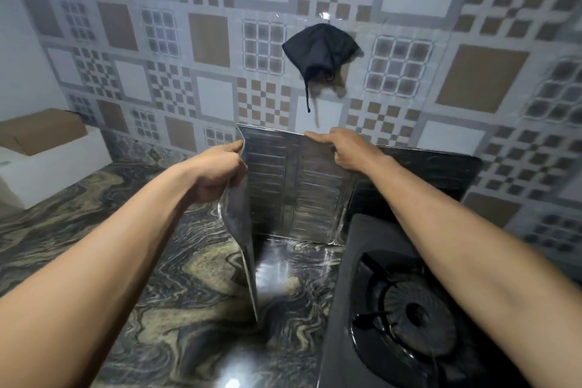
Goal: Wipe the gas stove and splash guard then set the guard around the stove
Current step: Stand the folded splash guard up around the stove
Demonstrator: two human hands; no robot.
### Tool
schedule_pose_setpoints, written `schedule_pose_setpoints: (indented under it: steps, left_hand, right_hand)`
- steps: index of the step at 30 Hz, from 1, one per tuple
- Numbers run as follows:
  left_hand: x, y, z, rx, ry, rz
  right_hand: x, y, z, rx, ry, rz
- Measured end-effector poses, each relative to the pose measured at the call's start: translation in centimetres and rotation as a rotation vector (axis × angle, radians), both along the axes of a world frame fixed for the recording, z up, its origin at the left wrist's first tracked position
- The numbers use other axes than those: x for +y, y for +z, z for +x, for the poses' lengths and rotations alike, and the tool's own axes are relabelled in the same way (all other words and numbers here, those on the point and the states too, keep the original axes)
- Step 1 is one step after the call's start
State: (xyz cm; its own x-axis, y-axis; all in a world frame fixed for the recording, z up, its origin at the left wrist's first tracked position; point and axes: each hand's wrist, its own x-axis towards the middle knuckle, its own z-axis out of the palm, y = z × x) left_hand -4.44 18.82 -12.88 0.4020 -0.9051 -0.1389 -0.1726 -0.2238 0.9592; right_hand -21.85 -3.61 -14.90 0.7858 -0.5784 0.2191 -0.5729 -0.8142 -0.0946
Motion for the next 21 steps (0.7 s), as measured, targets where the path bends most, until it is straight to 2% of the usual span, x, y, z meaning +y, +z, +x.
schedule_pose_setpoints:
  steps: [8,16,21]
  left_hand:
    - [-2.2,1.7,-1.8,-0.157,-0.105,0.084]
    - [-5.8,2.4,-7.7,-0.247,-0.278,0.174]
    - [-7.5,0.9,-10.2,-0.282,-0.226,0.186]
  right_hand:
    - [-2.0,1.6,-7.1,-0.029,-0.154,0.017]
    - [-4.0,0.6,-15.1,-0.066,-0.264,0.040]
    - [-4.7,-1.5,-16.6,-0.040,-0.236,0.000]
